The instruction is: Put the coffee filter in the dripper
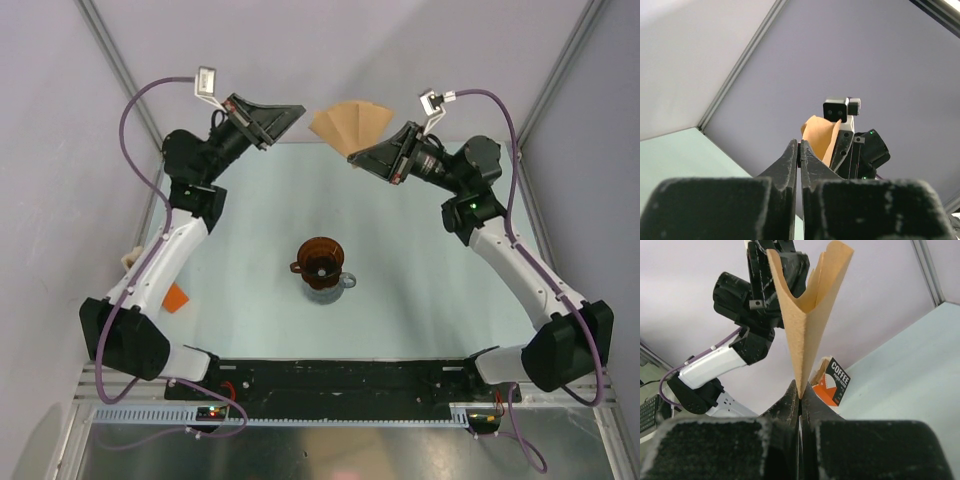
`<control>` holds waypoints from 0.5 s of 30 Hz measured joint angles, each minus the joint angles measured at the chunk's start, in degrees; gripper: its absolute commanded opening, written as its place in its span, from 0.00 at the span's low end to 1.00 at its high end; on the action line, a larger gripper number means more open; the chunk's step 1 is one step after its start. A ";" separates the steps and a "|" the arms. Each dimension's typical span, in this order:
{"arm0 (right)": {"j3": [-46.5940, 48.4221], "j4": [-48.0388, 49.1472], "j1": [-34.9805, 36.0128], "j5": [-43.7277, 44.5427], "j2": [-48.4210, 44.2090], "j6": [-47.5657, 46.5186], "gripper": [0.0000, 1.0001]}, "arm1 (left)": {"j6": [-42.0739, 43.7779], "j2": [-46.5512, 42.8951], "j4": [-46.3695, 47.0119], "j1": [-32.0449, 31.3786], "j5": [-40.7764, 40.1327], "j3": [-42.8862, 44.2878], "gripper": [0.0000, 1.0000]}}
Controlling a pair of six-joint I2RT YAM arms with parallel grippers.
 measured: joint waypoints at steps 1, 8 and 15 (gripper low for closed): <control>-0.48 -0.02 -0.09 -0.20 -0.26 -0.13 0.00 | 0.02 -0.20 -0.04 0.44 0.00 0.00 0.06; -1.51 -1.97 -0.20 -3.56 -1.68 -7.56 0.00 | 7.21 -2.05 -5.18 2.64 4.87 1.42 0.66; -1.60 -13.03 0.90 -9.57 -6.62 -31.47 0.00 | 29.35 -8.37 -29.40 1.86 12.09 5.44 0.75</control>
